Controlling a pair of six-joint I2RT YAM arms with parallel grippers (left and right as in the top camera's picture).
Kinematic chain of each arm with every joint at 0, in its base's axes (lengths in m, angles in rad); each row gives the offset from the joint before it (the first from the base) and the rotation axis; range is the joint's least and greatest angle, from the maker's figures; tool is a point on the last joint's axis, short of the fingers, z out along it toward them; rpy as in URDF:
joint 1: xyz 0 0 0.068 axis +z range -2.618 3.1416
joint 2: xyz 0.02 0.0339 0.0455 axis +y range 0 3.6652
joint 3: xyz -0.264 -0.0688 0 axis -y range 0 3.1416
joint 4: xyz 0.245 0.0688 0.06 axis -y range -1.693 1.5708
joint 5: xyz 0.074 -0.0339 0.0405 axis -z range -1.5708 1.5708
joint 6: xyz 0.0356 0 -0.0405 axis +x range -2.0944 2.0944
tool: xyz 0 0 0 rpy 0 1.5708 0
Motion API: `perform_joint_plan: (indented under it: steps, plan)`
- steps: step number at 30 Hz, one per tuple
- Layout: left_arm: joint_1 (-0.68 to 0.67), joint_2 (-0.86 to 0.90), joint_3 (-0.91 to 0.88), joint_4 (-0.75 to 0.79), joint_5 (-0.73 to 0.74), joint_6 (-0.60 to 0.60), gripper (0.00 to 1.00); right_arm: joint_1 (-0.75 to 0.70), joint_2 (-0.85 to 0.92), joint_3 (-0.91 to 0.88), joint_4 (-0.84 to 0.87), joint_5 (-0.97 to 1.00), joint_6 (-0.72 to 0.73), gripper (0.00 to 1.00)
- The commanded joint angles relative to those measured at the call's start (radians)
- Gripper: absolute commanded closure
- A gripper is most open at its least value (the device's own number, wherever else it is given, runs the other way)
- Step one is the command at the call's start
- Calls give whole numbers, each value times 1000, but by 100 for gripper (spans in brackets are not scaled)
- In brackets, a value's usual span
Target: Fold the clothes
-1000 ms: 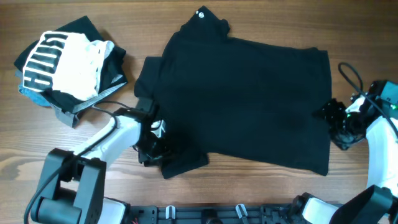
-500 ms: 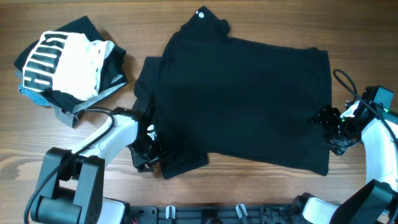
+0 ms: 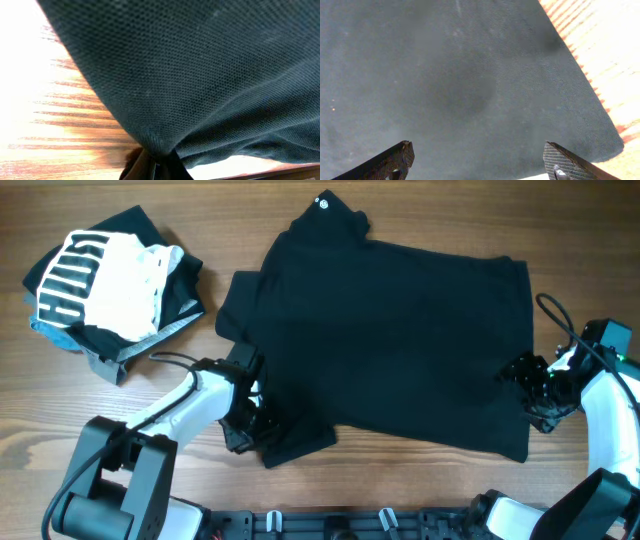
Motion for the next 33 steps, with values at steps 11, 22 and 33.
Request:
perform_joint_plan:
  steps: [11, 22, 33]
  plan:
    - [93, 0, 60, -94, -11, 100, 96, -77, 6, -222, 126, 167, 177, 12]
    - [114, -3, 91, -111, -11, 111, 96, -257, 6, -230, 76, 185, 111, 20]
    - [114, -3, 91, -108, -11, 111, 96, -257, 6, -339, 175, 175, 103, 36]
